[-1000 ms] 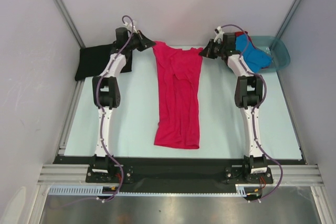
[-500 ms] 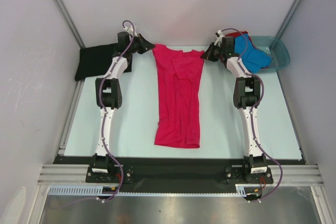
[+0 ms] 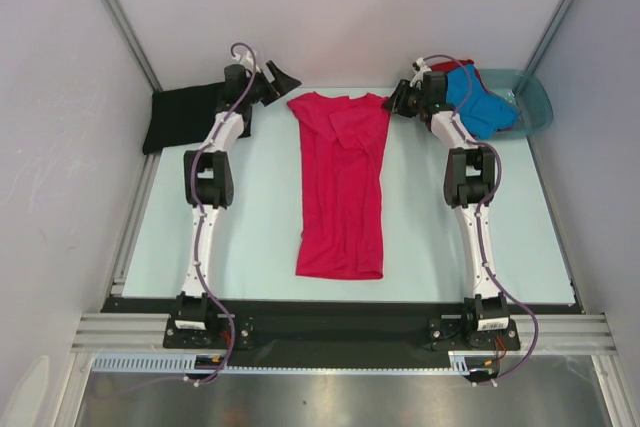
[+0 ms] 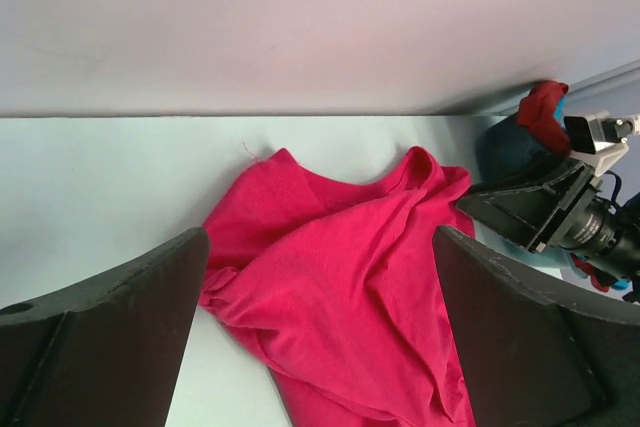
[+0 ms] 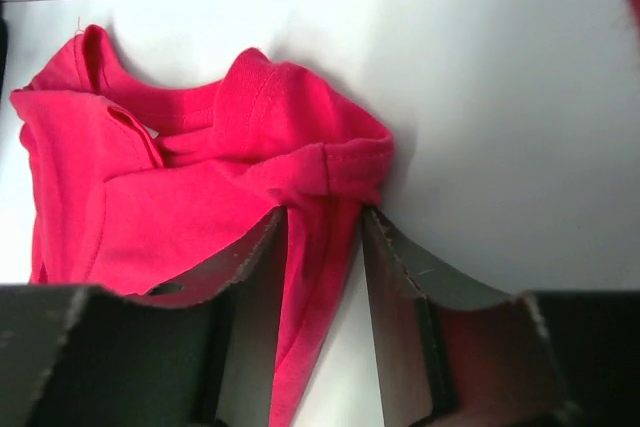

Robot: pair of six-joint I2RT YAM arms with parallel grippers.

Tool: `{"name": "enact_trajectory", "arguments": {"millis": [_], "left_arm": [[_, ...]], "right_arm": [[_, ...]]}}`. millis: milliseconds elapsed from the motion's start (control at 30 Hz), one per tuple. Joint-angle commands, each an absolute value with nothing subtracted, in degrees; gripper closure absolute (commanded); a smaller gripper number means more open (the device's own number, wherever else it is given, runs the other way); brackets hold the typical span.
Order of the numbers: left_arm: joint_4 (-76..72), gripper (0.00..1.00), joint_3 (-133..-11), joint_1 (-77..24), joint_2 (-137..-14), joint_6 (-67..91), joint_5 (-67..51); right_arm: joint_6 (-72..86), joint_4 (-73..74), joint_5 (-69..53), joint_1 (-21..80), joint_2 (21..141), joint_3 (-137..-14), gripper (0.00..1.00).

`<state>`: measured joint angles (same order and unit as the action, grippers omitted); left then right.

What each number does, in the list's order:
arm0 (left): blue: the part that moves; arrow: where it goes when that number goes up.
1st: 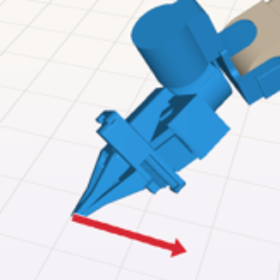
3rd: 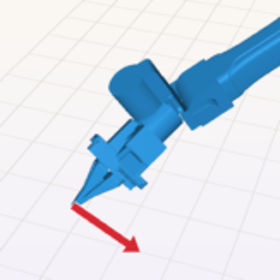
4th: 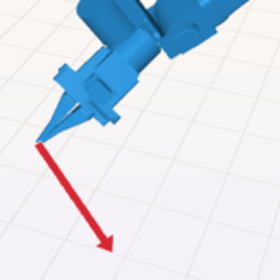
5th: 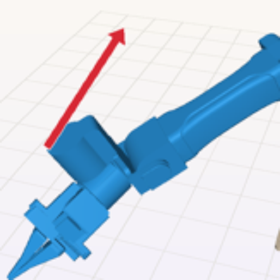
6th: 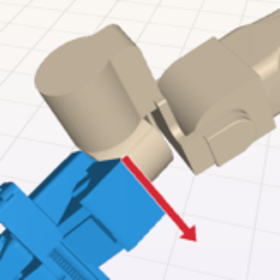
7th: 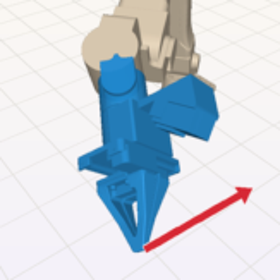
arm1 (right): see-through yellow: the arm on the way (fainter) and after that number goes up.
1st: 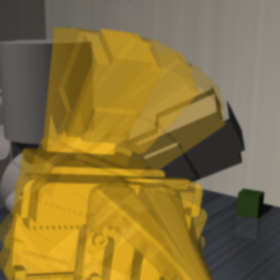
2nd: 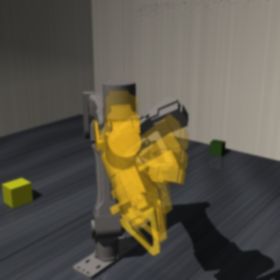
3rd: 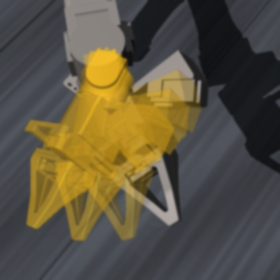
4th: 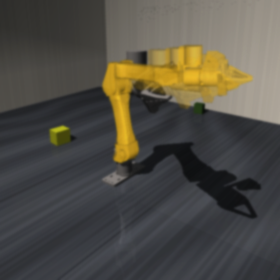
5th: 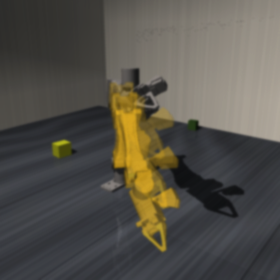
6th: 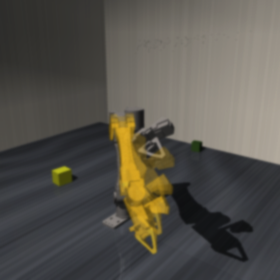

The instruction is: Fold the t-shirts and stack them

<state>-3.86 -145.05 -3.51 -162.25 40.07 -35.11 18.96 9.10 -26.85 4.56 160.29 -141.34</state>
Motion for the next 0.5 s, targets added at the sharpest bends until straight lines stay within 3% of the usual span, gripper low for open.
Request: {"name": "enact_trajectory", "arguments": {"millis": [0,167,367,467], "left_arm": [[-5.1,0.0,-144.2,-3.1,-159.4,38.6,-36.7],[-0.4,0.0,-133.4,-4.0,-150.5,32.8,-36.6],[14.3,0.0,-116.8,-9.5,-131.0,18.0,-17.2],[13.1,0.0,-103.6,-11.9,-121.6,20.7,-17.8]], "right_arm": [[18.5,4.9,-22.9,3.1,154.3,-137.1,0.58],[15.0,4.6,-19.0,3.3,144.9,-127.4,0.56],[7.6,11.8,-10.6,5.2,131.5,-120.2,0.54],[7.9,17.1,-11.0,6.3,124.8,-114.8,0.53]]}}
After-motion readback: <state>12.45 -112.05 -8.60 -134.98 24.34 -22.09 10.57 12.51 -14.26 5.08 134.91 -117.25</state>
